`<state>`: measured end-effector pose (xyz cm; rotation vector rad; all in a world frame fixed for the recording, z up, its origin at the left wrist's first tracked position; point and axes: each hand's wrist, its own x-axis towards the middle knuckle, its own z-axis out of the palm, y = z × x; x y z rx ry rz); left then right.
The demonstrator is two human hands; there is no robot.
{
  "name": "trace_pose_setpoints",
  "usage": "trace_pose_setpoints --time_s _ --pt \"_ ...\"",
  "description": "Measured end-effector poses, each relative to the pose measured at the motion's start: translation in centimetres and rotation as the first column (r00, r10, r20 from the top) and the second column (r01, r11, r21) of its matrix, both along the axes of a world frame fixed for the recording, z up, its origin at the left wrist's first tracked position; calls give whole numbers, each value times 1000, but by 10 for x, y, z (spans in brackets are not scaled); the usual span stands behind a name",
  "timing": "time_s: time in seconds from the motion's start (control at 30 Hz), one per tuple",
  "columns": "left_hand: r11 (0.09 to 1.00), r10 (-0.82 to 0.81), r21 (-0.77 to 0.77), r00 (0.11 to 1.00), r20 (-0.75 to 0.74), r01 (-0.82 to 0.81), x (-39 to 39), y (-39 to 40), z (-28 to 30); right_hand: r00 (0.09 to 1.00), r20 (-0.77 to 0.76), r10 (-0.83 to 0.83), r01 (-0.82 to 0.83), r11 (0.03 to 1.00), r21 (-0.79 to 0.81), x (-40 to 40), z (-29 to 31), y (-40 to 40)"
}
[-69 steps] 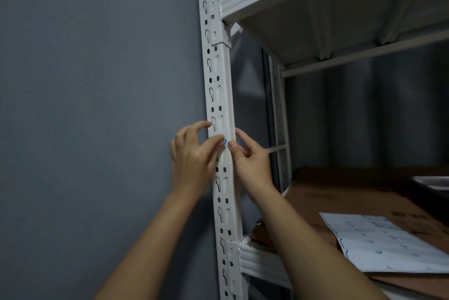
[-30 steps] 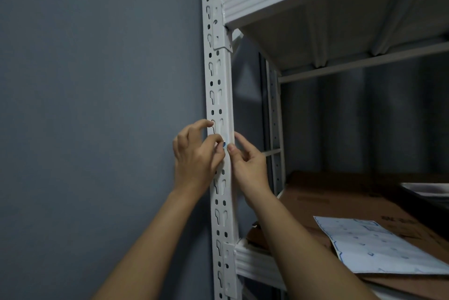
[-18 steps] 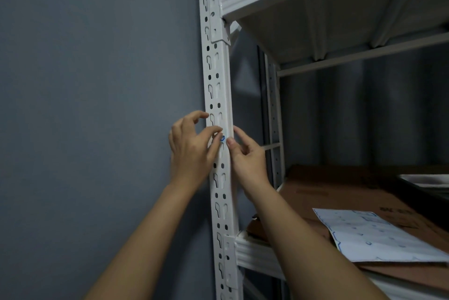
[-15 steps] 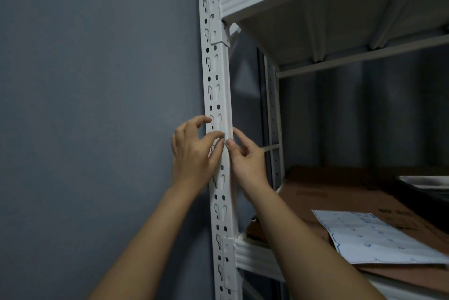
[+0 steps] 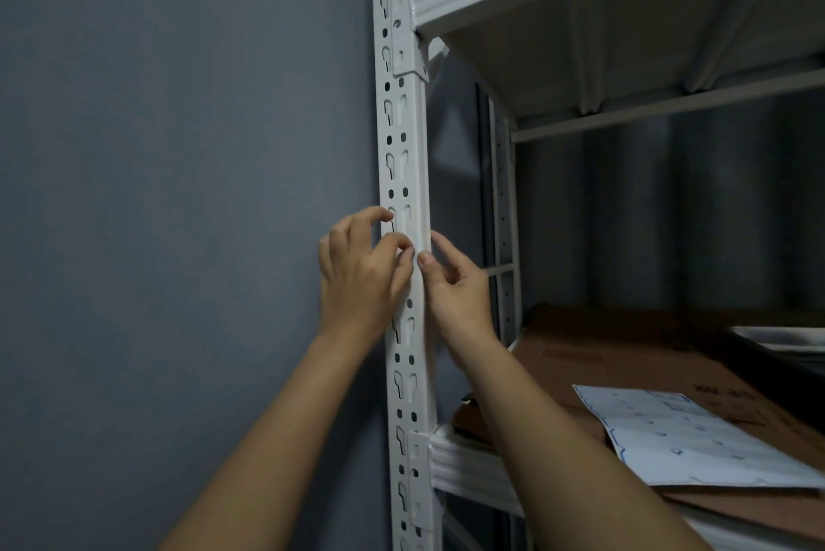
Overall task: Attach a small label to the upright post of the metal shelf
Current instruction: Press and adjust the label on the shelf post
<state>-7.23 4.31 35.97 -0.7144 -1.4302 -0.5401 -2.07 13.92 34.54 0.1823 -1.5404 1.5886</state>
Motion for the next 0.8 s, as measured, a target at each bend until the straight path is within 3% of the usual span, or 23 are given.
trace_pose_setpoints --time_s 0.23,0.37,0.57,0.67,0.8 --pt "986 -43 163 996 77 30 -1 -16 16 1000 -4 16 -16 1000 -5 -4 -1 1" --pt "988 -106 119 992 63 98 0 -21 17 1000 -11 16 -16 1000 -16 -3 0 1" --pt "950 -299 158 930 213 269 2 -11 2 1000 -5 23 -23 1000 -15 -1 -1 0" --pt "848 -528 280 772 355 451 12 -7 -5 1000 2 15 -15 1000 8 3 1 1" --pt "577 -812 540 359 459 614 27 -9 -18 992 14 -129 124 974 190 12 0 5"
